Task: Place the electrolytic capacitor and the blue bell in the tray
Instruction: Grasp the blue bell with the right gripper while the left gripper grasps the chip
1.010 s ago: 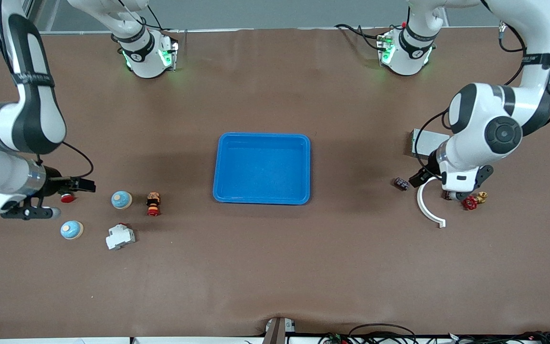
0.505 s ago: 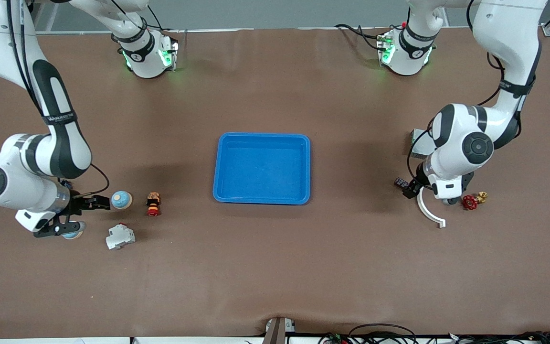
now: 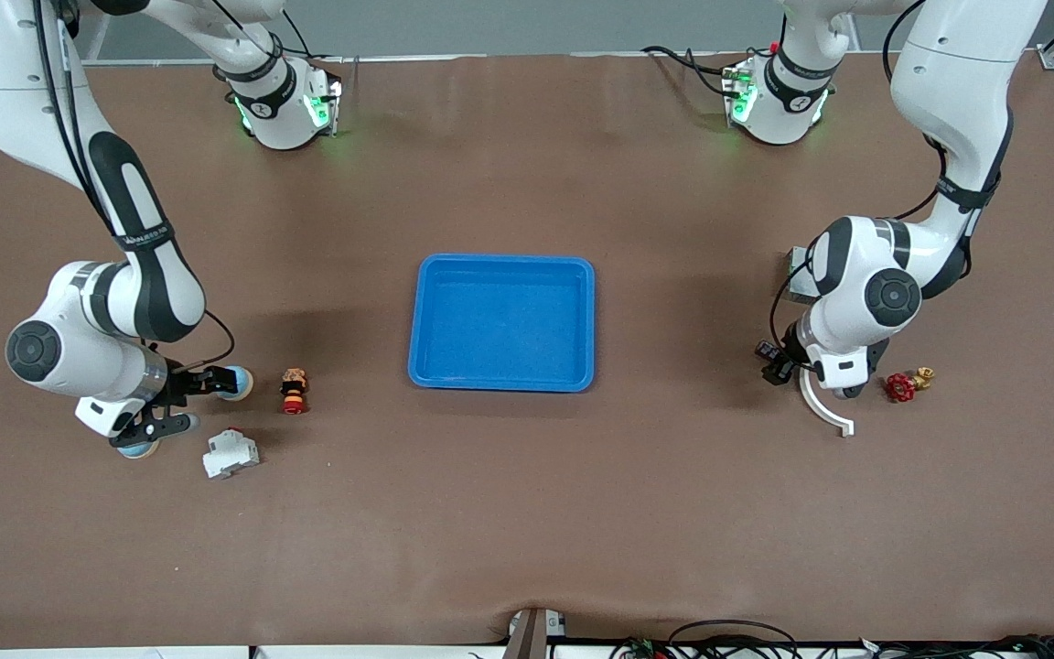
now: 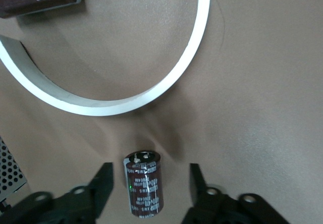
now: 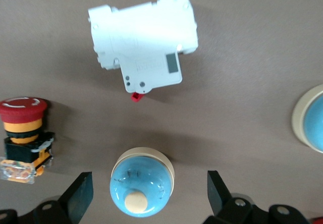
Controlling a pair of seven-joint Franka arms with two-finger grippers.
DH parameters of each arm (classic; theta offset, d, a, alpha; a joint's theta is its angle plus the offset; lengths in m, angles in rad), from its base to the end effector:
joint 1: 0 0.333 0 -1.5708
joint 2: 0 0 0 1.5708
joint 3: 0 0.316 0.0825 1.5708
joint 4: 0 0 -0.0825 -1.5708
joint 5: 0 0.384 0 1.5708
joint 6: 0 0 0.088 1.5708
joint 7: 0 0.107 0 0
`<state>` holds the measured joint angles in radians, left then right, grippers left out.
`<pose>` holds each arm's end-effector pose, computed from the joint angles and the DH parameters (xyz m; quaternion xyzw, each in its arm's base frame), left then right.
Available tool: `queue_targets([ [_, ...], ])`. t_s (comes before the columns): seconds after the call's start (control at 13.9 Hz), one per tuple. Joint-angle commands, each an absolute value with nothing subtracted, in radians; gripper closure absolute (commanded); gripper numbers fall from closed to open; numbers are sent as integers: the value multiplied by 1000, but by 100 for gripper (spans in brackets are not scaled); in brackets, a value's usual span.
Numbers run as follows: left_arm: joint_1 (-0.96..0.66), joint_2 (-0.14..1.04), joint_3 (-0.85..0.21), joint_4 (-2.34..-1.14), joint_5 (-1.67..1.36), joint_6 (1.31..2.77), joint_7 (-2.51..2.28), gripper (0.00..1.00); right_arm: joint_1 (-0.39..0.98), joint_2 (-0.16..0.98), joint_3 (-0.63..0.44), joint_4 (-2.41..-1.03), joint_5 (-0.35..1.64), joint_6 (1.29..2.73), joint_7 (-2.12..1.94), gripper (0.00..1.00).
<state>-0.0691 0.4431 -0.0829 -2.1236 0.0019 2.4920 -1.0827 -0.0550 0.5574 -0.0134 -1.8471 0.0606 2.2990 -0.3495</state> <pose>0.5614 -0.0864 0.1933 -0.8918 -0.4506 0.0399 0.0070 0.6313 -0.0415 0.2130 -0.9913 -0.1195 0.0478 0.0285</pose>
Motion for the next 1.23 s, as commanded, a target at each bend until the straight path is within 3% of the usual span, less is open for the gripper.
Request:
queue_targets([
  [0.0, -72, 434, -83, -2154, 21, 2523, -1109, 57, -60, 586, -11, -1845, 78, 2287, -371, 0],
  [0.07, -72, 436, -83, -2155, 21, 2523, -1108, 59, -58, 595, -12, -1845, 78, 2286, -373, 0],
  [0.29, -72, 425, -83, -2158, 21, 2522, -1112, 100, -57, 612, -12, -1845, 78, 2251, -371, 0],
  [0.58, -101, 361, -86, -2146, 21, 2493, -1184, 100, -55, 626, -12, -1844, 75, 2241, -374, 0],
  [0.72, -165, 348, -84, -2111, 21, 2447, -1273, 100, -48, 626, -12, -1841, 68, 2241, -374, 53],
  [0.79, -199, 348, -84, -2086, 21, 2427, -1319, 100, -48, 624, -12, -1838, 64, 2241, -376, 67],
  [1.01, -319, 371, -86, -2016, 21, 2414, -1504, 100, -63, 624, -12, -1819, 63, 2240, -469, 94],
  [1.15, -379, 403, -86, -1964, 21, 2414, -1618, 100, -67, 621, -14, -1807, 66, 2226, -485, 97],
])
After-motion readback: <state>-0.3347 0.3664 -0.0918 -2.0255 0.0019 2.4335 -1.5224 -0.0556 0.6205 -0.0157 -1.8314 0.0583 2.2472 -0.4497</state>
